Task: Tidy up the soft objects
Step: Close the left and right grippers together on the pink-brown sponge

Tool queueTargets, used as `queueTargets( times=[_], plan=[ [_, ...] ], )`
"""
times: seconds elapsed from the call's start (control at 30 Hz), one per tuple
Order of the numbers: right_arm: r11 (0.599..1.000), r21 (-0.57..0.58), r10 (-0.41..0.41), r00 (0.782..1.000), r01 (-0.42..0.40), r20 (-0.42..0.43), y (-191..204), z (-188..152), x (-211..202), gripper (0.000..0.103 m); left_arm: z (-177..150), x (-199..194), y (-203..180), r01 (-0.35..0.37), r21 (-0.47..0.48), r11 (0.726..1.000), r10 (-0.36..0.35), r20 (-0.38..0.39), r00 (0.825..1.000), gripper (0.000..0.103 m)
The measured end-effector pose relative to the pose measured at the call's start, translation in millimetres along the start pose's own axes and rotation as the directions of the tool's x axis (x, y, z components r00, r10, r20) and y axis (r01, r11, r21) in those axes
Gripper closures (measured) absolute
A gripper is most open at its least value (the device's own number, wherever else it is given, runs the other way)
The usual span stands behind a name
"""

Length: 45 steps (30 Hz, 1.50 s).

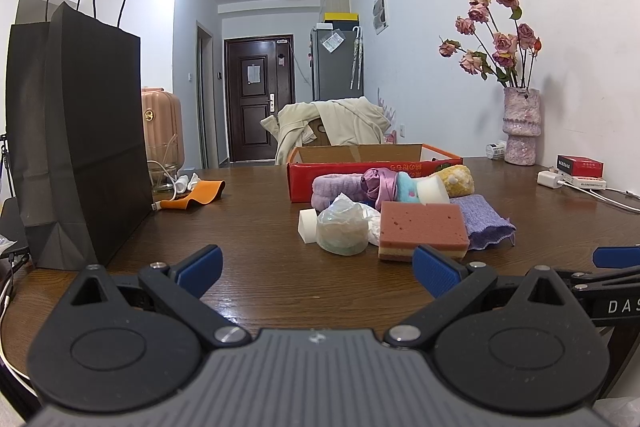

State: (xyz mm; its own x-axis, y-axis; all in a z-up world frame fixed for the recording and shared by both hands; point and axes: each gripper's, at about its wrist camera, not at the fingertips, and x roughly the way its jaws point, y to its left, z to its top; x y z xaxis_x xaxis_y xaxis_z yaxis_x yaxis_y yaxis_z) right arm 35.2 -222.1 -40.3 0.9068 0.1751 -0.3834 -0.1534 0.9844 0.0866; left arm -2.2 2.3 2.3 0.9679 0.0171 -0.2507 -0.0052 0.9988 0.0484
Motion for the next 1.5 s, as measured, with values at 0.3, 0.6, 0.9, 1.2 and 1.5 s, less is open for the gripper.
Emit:
queueTargets(
  times=[0.3,0.6,0.9,1.2,1.5],
  plan=[
    [1.000,-0.002,0.002,1.000,-0.002,0.004,-0.3,0.0,0.2,0.000,-0.6,0.2,-1.5,0.002,0.002,1.000,-0.002,-0.007,1.000,0.000],
    [1.000,-0.016,0.015,1.000,-0.015,0.006,0.4,3.3,3.3,0.000,5.9,7.5,4.3,-0.011,-0.015,1.000,0.011,-0.004,1.000,0.000],
    [0.999,0.029,0.026,0.997,-0.029,0.073,-10.6,23.3,14.7,0.000,51.5,50.2,27.7,0.009,-0.060,0.998,-0.009,0.007,1.000,0.000],
    [0.969,0.186,0.181,0.978,-0.160,-0.101,-30.5,62.9,106.1,0.024,54.4,160.2,-2.9,0.270,-0.115,0.956,-0.291,-0.240,0.926,0.043],
    [0.936,0.277,0.264,0.953,-0.216,-0.149,-39.9,64.2,159.6,0.062,36.9,211.7,-13.0,0.342,-0.266,0.901,-0.420,-0.341,0.841,0.069]
  ],
)
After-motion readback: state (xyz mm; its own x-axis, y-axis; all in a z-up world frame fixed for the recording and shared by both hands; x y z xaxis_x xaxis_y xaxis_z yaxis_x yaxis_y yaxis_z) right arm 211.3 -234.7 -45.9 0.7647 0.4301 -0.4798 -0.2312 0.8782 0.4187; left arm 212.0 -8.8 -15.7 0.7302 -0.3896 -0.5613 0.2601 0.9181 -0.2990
